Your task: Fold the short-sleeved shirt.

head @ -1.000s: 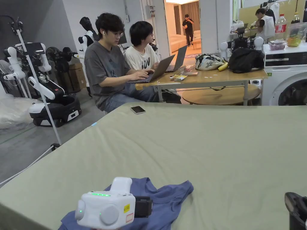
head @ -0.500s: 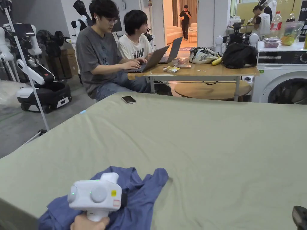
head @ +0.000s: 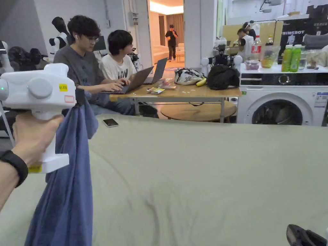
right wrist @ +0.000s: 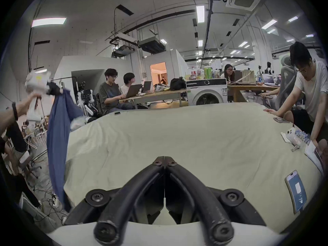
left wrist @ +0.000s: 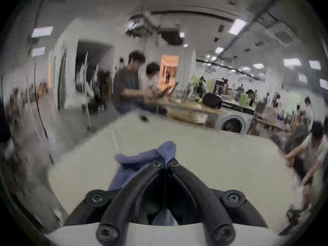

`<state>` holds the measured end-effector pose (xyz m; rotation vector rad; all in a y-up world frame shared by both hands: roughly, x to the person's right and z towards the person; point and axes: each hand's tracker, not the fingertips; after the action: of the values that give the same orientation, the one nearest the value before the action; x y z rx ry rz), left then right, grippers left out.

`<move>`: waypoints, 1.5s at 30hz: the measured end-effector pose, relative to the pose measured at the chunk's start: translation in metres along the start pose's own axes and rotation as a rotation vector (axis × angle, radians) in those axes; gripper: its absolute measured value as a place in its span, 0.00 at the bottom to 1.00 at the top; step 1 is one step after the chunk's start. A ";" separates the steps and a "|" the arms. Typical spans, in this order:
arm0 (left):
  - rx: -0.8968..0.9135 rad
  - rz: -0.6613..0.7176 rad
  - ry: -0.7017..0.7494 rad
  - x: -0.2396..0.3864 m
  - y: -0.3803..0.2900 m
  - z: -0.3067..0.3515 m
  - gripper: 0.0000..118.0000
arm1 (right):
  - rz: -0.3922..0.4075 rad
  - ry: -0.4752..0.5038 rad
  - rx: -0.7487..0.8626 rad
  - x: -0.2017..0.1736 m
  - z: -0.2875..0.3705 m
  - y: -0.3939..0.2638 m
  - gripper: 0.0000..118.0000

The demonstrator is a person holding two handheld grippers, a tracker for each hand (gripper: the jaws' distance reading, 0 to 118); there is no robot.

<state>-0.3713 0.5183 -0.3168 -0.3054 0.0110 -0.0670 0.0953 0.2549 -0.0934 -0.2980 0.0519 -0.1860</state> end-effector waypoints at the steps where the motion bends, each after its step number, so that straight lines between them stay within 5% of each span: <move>1: 0.011 -0.017 -0.008 0.010 0.013 -0.009 0.00 | -0.010 -0.009 0.008 0.005 0.002 0.001 0.00; 6: 0.001 -0.003 -0.158 0.093 0.003 -0.041 0.00 | -0.026 -0.059 0.022 0.027 0.014 0.004 0.00; 12: -0.124 -0.095 -0.428 0.235 -0.116 -0.057 0.00 | -0.031 -0.115 0.034 0.050 0.035 0.005 0.00; 20: -0.466 0.003 -1.033 0.421 -0.270 -0.006 0.00 | -0.110 -0.248 0.078 0.092 0.091 0.011 0.00; 27: -0.521 -0.060 -1.283 0.461 -0.324 0.049 0.00 | -0.087 -0.368 0.054 0.115 0.125 0.004 0.00; 28: -0.521 -0.083 -1.281 0.455 -0.324 0.050 0.03 | -0.089 -0.370 0.043 0.115 0.124 0.002 0.00; 32: -0.440 -0.015 -1.268 0.406 -0.303 0.059 0.60 | -0.042 -0.338 0.009 0.103 0.112 -0.001 0.00; 38: -0.010 0.003 -0.867 0.274 -0.237 0.075 0.61 | -0.022 -0.209 0.007 0.070 0.080 0.004 0.00; 45: 0.098 -0.012 -0.532 0.156 -0.209 0.087 0.56 | -0.012 -0.088 -0.001 0.033 0.038 0.012 0.00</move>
<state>-0.2273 0.3348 -0.1706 -0.2183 -0.5200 0.0031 0.1325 0.2705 -0.0616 -0.3071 -0.0373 -0.1846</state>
